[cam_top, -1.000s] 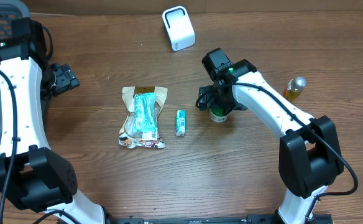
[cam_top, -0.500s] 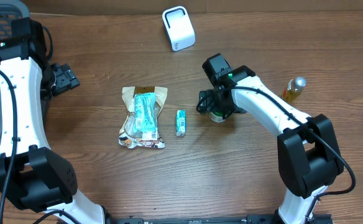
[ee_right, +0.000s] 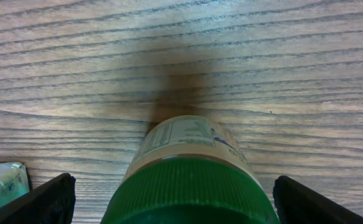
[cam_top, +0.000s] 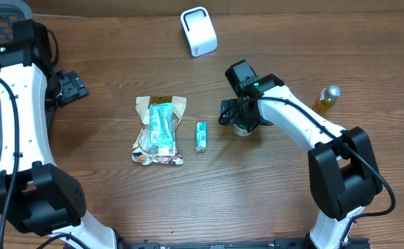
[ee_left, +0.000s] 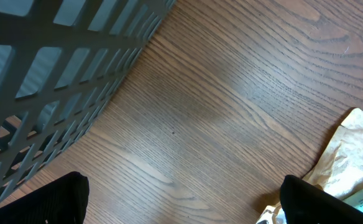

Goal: Scan the item barcode

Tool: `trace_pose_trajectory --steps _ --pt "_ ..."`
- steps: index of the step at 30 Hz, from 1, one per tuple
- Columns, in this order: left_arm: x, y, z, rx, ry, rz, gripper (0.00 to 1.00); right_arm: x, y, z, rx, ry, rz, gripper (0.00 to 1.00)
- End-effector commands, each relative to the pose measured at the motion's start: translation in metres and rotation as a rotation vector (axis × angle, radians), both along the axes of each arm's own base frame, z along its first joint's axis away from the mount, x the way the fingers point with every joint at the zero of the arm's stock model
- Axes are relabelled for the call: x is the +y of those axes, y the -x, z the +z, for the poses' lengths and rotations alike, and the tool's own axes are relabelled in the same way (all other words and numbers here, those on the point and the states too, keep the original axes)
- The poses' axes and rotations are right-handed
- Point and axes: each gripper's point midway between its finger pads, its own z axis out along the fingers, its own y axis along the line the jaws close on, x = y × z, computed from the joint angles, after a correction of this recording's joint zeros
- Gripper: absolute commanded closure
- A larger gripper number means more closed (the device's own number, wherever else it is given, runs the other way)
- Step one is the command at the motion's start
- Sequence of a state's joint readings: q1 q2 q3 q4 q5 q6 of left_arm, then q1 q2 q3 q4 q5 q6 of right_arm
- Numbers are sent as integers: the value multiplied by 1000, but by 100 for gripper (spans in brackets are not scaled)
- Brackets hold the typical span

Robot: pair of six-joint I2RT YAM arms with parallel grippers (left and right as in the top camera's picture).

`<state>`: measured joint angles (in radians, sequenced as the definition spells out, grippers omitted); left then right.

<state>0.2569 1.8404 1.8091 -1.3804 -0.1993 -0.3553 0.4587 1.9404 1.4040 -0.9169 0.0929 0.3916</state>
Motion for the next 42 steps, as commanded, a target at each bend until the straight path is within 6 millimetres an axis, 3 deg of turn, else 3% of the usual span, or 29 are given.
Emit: trace_pose_trajectory --steps 1,21,32,42 --pt "5 -3 2 0 -17 -12 0 -2 0 -2 1 4 -6 2" --pt "5 -3 2 0 -17 -12 0 -10 1 -2 2 46 -12 2" --pt "5 -3 2 0 -17 -12 0 -12 4 -17 -5 43 -12 4" --pt "5 -3 2 0 -17 -12 0 -10 0 -17 -20 34 -13 7"
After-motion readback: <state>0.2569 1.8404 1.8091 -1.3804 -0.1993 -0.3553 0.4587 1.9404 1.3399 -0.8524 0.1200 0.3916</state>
